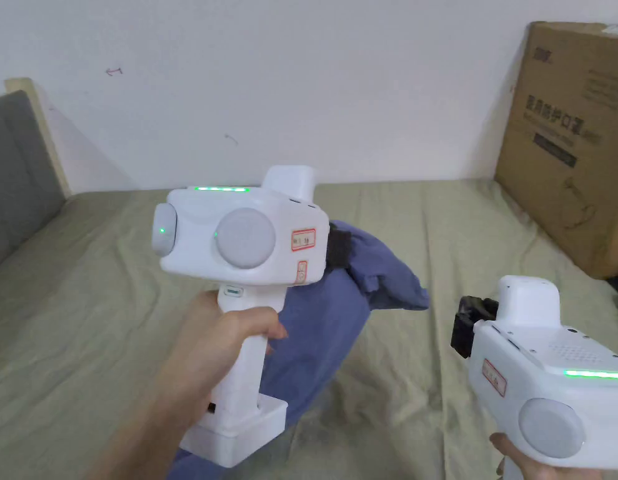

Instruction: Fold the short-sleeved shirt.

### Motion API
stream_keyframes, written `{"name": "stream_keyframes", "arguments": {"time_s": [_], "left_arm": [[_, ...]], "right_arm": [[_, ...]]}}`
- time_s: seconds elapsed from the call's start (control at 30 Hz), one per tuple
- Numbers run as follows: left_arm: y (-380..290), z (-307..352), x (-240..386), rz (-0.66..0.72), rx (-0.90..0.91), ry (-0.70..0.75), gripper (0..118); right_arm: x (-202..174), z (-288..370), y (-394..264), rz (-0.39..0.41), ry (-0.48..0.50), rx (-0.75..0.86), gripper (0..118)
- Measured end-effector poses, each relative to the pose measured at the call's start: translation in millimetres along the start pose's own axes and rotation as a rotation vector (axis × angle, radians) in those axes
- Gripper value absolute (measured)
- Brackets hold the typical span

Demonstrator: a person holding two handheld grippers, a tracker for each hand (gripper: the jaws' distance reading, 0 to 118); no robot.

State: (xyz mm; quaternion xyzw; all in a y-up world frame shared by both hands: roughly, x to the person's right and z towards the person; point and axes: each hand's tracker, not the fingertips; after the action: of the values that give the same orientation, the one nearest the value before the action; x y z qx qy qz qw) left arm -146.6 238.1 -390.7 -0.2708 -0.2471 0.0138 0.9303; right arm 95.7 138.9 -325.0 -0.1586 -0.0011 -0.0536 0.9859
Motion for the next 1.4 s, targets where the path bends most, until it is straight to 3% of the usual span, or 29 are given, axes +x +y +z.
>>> {"name": "stream_keyframes", "arguments": {"time_s": [0.13,0.27,0.37,0.53,0.6,0.73,0.9,1.03,1.07,1.1,1.13,1.4], "left_arm": [[-41.3,-63.4,41.6,-0.001,-0.142,-0.089,14],[-118.3,-129.0,73.0,-0.059,-0.344,-0.115,14],[-168.5,-153.4,78.5,0.014,-0.494,-0.164,14],[-198.0,-155.5,86.0,-0.033,-0.481,-0.12,16],[-193.6,-153.5,80.5,-0.026,-0.47,-0.12,31],[-181.1,-138.2,66.7,-0.033,-0.444,-0.075,105],[-158.1,-94.1,27.1,0.01,-0.363,-0.044,105],[-147.0,-53.5,-23.5,0.072,-0.303,0.052,93],[-146.5,-45.5,-37.6,0.095,-0.293,0.073,76],[-151.4,-38.4,-51.0,0.117,-0.288,0.103,47],[-157.5,-33.9,-63.0,0.145,-0.293,0.128,4],[-221.1,-16.1,-126.9,0.307,-0.411,0.254,0]], "right_arm": [[42.7,15.0,-6.4,0.039,-0.145,-0.012,1],[74.2,20.9,-18.6,-0.049,-0.171,-0.061,1],[82.9,15.3,-30.5,-0.05,-0.191,-0.089,1],[78.5,3.5,-44.9,-0.064,-0.162,-0.139,1],[72.3,1.2,-48.1,-0.055,-0.145,-0.15,1],[58.2,-0.6,-49.3,-0.033,-0.103,-0.173,1],[41.2,-6.2,-45.2,-0.014,-0.072,-0.181,1],[25.5,-14.6,-42.8,-0.003,-0.024,-0.187,1],[20.5,-16.2,-43.1,0.007,-0.013,-0.188,1],[15.1,-18.2,-43.6,0.015,-0.004,-0.194,1],[11.7,-23.6,-45.9,0.018,0.008,-0.202,1],[-20.1,-44.4,-62.6,0.054,0.073,-0.264,1]]}}
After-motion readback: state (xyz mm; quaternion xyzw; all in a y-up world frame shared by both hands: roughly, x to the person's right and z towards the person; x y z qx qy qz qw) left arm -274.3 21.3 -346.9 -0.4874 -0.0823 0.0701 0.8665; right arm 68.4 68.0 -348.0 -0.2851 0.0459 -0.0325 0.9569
